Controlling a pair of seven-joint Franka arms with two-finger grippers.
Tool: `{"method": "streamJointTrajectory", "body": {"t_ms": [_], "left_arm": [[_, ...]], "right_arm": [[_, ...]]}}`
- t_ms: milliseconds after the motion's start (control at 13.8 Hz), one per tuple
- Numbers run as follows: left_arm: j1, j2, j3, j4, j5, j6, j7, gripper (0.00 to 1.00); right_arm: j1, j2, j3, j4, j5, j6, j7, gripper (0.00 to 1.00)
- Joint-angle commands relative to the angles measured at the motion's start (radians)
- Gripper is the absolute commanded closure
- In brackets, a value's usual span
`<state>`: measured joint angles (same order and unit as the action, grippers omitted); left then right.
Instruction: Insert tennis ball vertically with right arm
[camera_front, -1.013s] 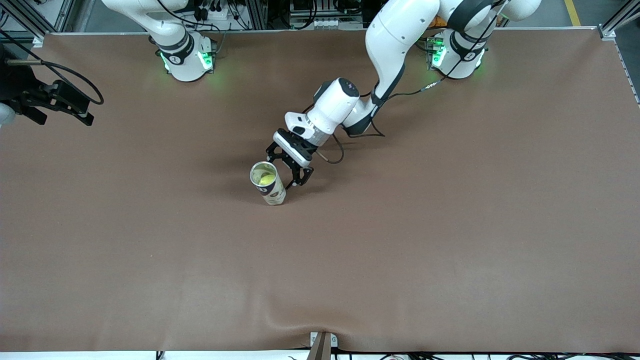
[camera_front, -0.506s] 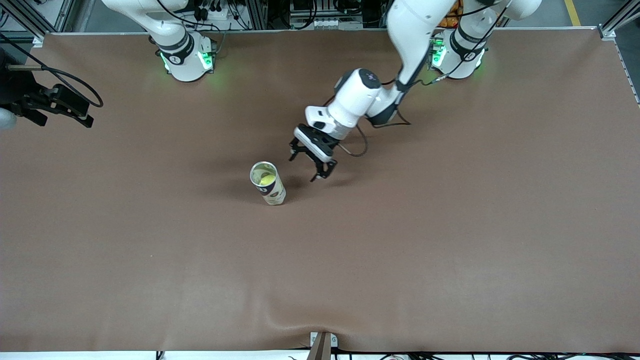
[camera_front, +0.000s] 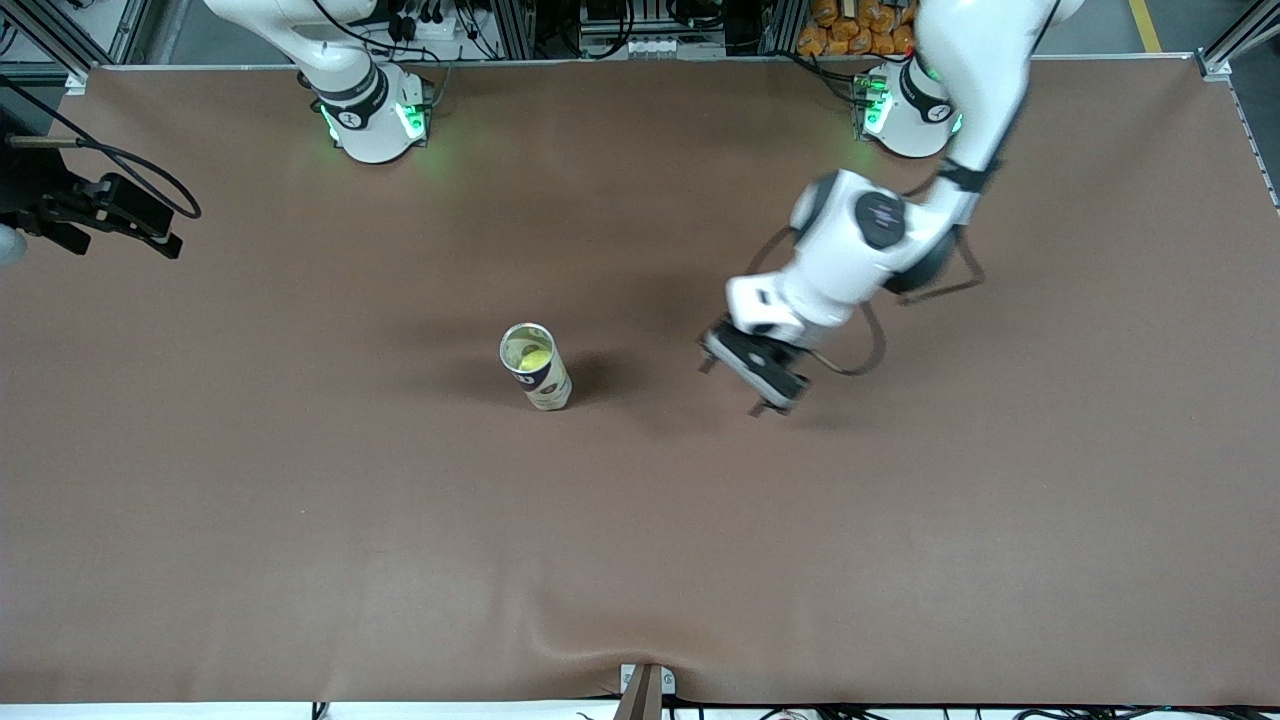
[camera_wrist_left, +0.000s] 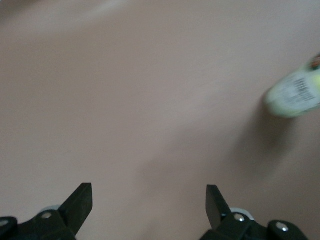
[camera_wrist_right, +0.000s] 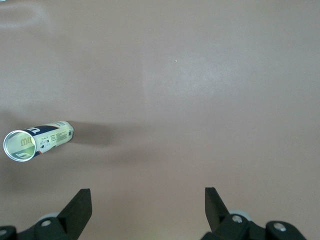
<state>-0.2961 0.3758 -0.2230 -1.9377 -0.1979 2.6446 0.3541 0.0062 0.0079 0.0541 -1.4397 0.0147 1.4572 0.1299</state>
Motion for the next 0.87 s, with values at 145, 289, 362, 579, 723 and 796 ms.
{"method": "streamJointTrajectory", "body": {"t_ms": [145, 289, 362, 579, 723, 796], "left_arm": [[0.207, -0.038, -0.029, 0.138, 0.069, -0.308, -0.010, 0.00], [0.283, -0.055, -0.013, 0.189, 0.118, -0.412, -0.018, 0.00], [0.329, -0.063, -0.013, 0.210, 0.158, -0.472, -0.041, 0.00], [0.443, -0.083, -0.018, 0.282, 0.216, -0.634, -0.064, 0.00], [0.495, -0.087, -0.018, 0.350, 0.221, -0.762, -0.120, 0.00], [0.512, -0.098, -0.024, 0.374, 0.224, -0.831, -0.194, 0.00]], "right_arm": [[-0.018, 0.000, 0.015, 0.004, -0.004, -0.009, -0.013, 0.00], [-0.017, 0.000, 0.015, 0.002, -0.004, -0.011, -0.015, 0.00], [-0.017, 0.000, 0.015, 0.002, -0.004, -0.011, -0.015, 0.00], [-0.014, 0.000, 0.016, 0.004, -0.004, -0.009, -0.013, 0.00], [-0.017, 0.000, 0.016, 0.004, -0.004, -0.009, -0.013, 0.00], [-0.015, 0.000, 0.016, 0.004, -0.004, -0.009, -0.013, 0.00]]}}
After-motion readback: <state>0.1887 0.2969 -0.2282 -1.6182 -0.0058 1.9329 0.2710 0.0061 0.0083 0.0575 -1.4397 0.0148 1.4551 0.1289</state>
